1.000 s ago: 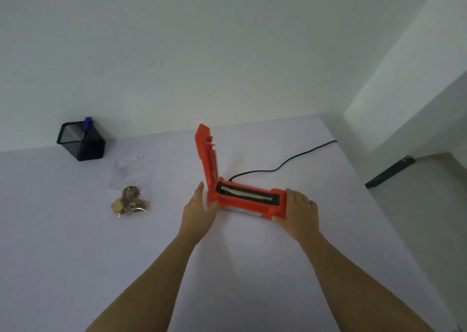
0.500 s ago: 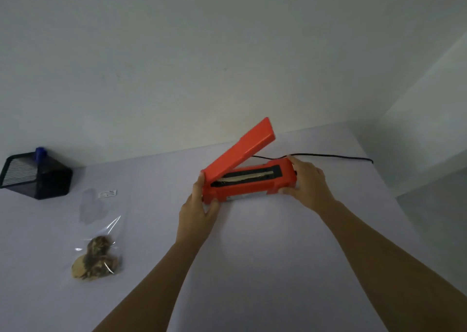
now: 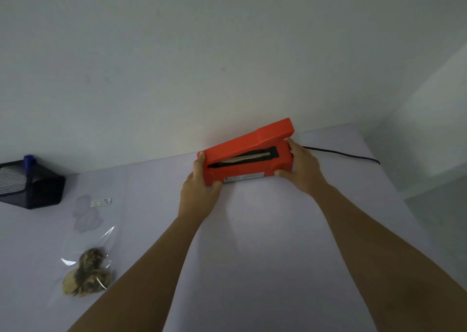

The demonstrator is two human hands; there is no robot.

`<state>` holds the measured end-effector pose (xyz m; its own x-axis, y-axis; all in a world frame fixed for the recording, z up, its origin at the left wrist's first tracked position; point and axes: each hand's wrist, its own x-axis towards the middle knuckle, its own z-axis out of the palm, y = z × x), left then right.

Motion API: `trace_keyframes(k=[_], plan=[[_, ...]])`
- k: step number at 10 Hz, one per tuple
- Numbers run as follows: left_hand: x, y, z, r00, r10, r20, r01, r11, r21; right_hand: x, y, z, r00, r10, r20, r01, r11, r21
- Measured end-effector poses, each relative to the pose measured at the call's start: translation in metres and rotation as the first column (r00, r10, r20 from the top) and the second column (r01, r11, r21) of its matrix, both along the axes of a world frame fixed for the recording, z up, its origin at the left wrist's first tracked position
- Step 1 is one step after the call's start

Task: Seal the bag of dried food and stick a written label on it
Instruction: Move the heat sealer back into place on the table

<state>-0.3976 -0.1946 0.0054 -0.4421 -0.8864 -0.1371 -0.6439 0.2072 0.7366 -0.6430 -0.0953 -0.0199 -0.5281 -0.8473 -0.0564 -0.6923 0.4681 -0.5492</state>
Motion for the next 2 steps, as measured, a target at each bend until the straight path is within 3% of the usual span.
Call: trace_keyframes(k=[1,2], plan=[[0.013,0.006,0.014,0.998,-0.053,0.031,0.054,0.998,-0.034,0.028,0.018,0.007,0.984,-0.166,-0.06,0.168,0.985,0.041],[0.032,0.019,0.025,0.999,-0.027,0.025,0.026,1.0,0.008,0.054,0.039,0.012,0.969,-0.228,-0.09,0.234,0.971,0.056]])
